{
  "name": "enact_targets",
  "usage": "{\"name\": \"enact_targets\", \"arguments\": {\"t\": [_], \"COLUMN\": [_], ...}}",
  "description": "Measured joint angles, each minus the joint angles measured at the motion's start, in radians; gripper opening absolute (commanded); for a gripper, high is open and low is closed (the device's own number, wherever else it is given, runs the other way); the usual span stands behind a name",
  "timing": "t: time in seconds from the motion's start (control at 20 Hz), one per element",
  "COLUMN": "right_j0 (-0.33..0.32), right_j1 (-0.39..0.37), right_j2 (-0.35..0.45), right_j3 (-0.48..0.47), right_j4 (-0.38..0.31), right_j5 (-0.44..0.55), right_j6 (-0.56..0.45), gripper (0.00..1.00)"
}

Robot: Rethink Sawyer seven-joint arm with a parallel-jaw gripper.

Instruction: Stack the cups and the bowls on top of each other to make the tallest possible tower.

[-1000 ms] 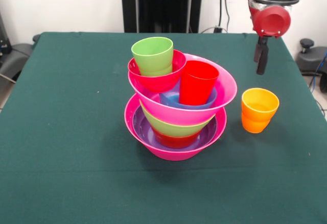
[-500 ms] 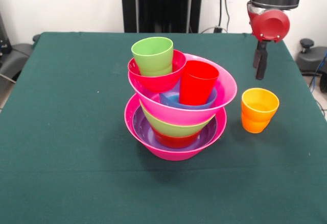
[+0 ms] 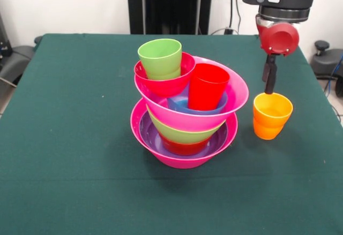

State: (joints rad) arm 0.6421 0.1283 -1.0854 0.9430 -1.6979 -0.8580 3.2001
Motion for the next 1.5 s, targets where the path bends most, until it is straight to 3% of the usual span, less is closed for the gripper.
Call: {"name": "enact_targets", "arguments": {"t": [1.0,1.5], "right_j0": [-0.001,-0.002], "right_j1": [0.048,0.089], "right_j2": [0.055,0.059], "right_j3": [-0.001,-0.001], "right_j4": [0.000,0.001], "right_j5": [0.048,0.048], "right_j6": [-0.007,-0.089], "gripper": [1.00,1.00]}}
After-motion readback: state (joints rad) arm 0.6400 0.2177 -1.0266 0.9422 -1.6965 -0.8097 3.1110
